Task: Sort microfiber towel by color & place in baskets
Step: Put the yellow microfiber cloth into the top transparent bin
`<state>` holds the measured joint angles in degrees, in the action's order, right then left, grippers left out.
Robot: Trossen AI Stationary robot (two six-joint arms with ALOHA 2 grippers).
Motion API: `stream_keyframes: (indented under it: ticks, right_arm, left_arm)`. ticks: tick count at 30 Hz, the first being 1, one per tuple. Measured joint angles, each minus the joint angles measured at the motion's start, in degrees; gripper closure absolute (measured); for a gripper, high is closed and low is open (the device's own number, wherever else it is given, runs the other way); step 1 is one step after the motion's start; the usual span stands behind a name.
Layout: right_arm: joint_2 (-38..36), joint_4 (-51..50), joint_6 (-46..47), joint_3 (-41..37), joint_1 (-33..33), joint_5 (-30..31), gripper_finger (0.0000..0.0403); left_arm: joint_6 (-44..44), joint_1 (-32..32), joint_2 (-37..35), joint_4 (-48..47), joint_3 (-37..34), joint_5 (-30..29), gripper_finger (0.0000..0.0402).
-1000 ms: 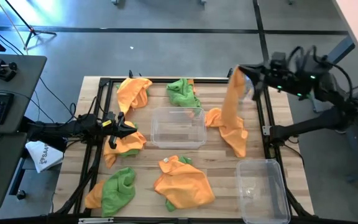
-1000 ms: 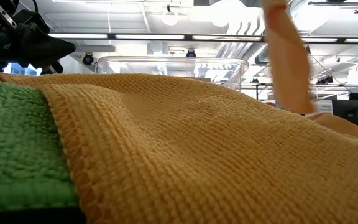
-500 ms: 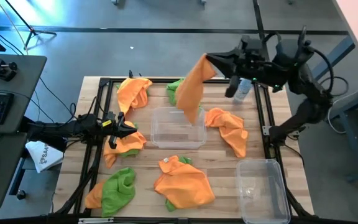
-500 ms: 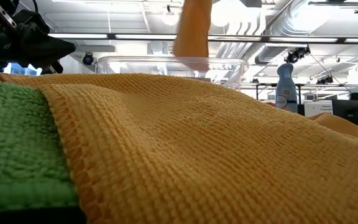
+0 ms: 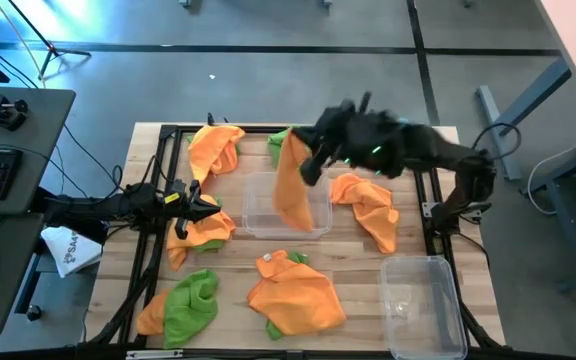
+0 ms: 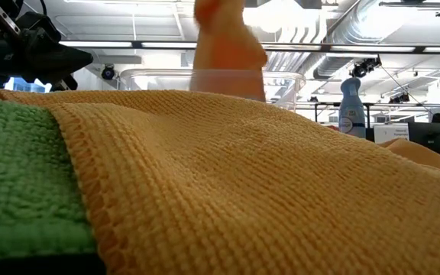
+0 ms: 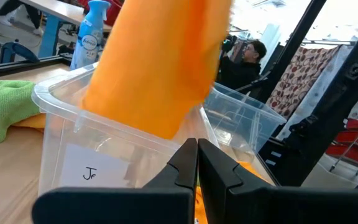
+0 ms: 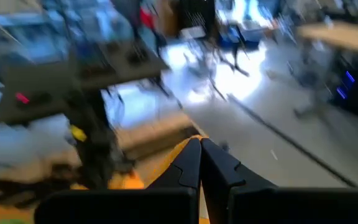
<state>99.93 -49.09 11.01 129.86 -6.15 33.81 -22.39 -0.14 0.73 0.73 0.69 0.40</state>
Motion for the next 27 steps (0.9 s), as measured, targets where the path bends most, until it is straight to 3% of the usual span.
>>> stream_keyframes:
  ticks: [4,12,22,27]
  right_arm:
    - [2.9,-6.3,9.3,-1.3,-1.5,3.2,0.0403]
    - [12.8,-16.8,29.0,-1.4,-1.9,0.6,0.0403]
    - [25.2,-27.3,37.3,-1.4,0.6,-7.3,0.0403]
    - [28.1,-26.5,38.5,-1.4,3.8,-13.5,0.0399]
  left_arm:
    - [0.0,0.0,0.0,0.0,0.0,0.0,0.0402]
    - [0.0,0.0,0.0,0.0,0.0,0.0,0.0401]
    - [0.0,0.0,0.0,0.0,0.0,0.0,0.0401]
    - [0.0,0.0,0.0,0.0,0.0,0.0,0.0401]
